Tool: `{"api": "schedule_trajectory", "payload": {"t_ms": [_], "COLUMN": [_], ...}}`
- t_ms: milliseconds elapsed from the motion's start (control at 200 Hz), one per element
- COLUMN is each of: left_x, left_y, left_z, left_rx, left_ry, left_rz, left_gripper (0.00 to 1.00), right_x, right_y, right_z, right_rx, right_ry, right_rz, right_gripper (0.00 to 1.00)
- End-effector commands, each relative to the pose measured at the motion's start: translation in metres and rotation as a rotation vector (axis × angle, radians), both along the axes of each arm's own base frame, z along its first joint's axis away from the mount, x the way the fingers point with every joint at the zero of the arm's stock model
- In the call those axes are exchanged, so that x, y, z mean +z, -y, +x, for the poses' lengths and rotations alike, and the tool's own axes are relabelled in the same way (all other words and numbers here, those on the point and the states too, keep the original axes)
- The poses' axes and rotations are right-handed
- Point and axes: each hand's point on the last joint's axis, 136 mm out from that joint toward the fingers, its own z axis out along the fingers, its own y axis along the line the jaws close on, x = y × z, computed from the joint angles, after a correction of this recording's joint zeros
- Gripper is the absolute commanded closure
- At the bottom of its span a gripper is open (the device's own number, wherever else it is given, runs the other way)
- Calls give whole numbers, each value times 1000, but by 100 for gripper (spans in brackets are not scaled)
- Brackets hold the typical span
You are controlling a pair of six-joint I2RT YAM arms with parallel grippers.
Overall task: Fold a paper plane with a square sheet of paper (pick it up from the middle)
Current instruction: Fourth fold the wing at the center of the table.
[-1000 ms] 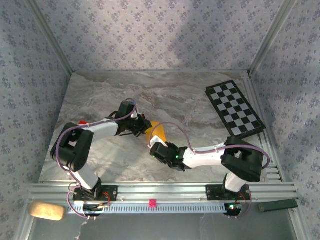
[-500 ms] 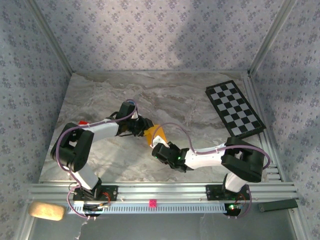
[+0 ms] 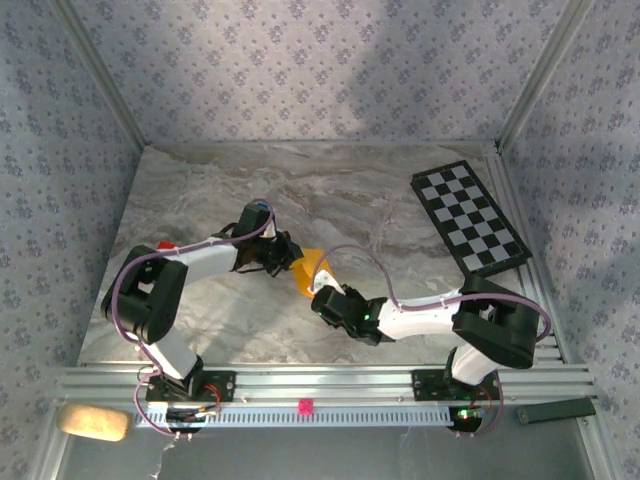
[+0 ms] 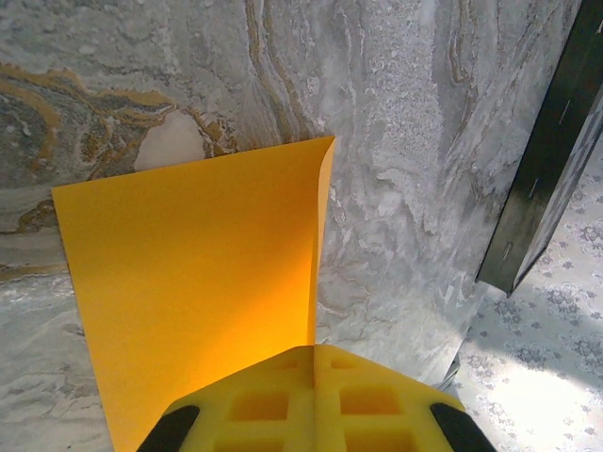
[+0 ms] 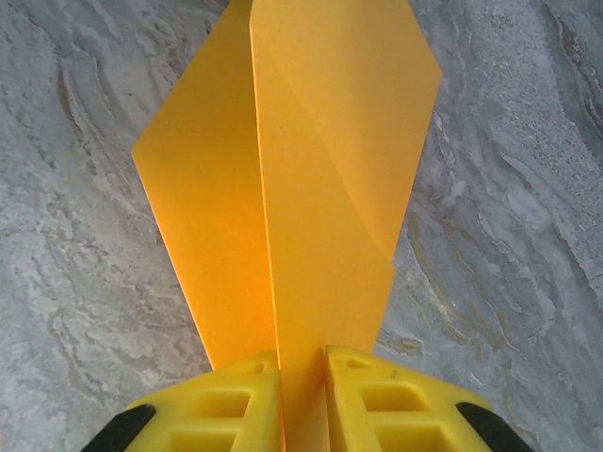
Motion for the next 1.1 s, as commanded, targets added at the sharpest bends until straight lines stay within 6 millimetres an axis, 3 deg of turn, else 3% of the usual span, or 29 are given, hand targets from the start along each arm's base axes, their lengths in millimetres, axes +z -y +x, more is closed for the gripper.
{"api": "schedule_trajectory", "payload": {"t_ms": [0, 365, 1094], "left_x": [4, 4, 4], "left_y": [2, 3, 6], "left_z": [3, 3, 3], "left_rx": [-5, -7, -15], "left_ry": [5, 3, -2], "left_rz": [11, 5, -6], "left_gripper": [100, 100, 100], "right_x": [2, 3, -6], "right_y": [7, 6, 12], "right_z": [0, -3, 1], "right_rx": [-28, -23, -42], "right_ry": [-3, -17, -50], "right_rz": [19, 70, 62], "right_gripper": [81, 86, 82]}}
